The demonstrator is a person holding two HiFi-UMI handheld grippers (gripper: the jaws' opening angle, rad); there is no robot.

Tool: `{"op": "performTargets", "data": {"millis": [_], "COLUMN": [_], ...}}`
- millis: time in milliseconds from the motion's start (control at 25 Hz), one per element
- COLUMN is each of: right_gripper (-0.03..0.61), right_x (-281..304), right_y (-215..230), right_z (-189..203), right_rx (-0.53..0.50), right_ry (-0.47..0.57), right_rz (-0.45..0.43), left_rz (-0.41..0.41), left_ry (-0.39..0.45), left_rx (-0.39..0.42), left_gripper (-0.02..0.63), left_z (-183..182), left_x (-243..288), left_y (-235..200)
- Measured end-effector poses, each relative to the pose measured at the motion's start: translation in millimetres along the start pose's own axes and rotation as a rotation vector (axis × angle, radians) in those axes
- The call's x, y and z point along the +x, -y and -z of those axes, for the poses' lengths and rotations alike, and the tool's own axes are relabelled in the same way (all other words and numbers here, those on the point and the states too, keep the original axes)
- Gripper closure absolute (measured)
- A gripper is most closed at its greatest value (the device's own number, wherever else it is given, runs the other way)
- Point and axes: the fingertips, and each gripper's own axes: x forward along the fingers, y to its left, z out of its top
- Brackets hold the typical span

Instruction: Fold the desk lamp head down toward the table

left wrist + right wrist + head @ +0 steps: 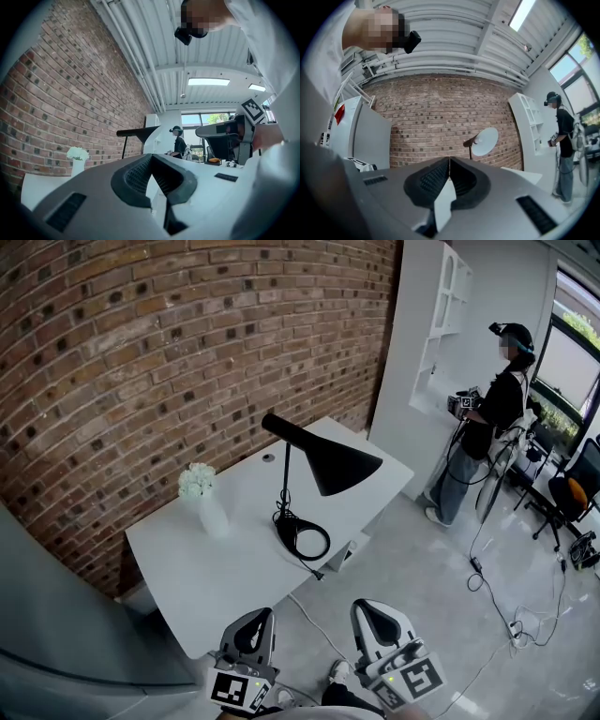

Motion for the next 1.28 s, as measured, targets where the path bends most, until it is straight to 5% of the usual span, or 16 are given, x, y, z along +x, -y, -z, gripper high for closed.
{"op": "performTargets", "data": {"millis": [720,920,1280], "right_gripper": [0.56,0.56,0.56], "right_x": [36.7,51.4,88.0], "right_y": [133.1,142.4,151.3], "right_z": [-14.8,-23.2,-39.9], "right_rx": [-0.001,-0.14,-0.273], "right_ry": [0.006,-0.004,0.016], "right_rz": [-0.155,-0.257,-0.259], "left_rz": [-0.157,-0.235,-0.253], "left_ry": [-0.012,-0.01,-0.005], "left_rx": [0.046,0.074,0.073], "left_gripper": [0.606,0.606,0.606], "left_z": [7.6,1.1,1.9], "left_x": [117.2,125.3,134.4], "left_y": [39.4,42.4,30.2]}}
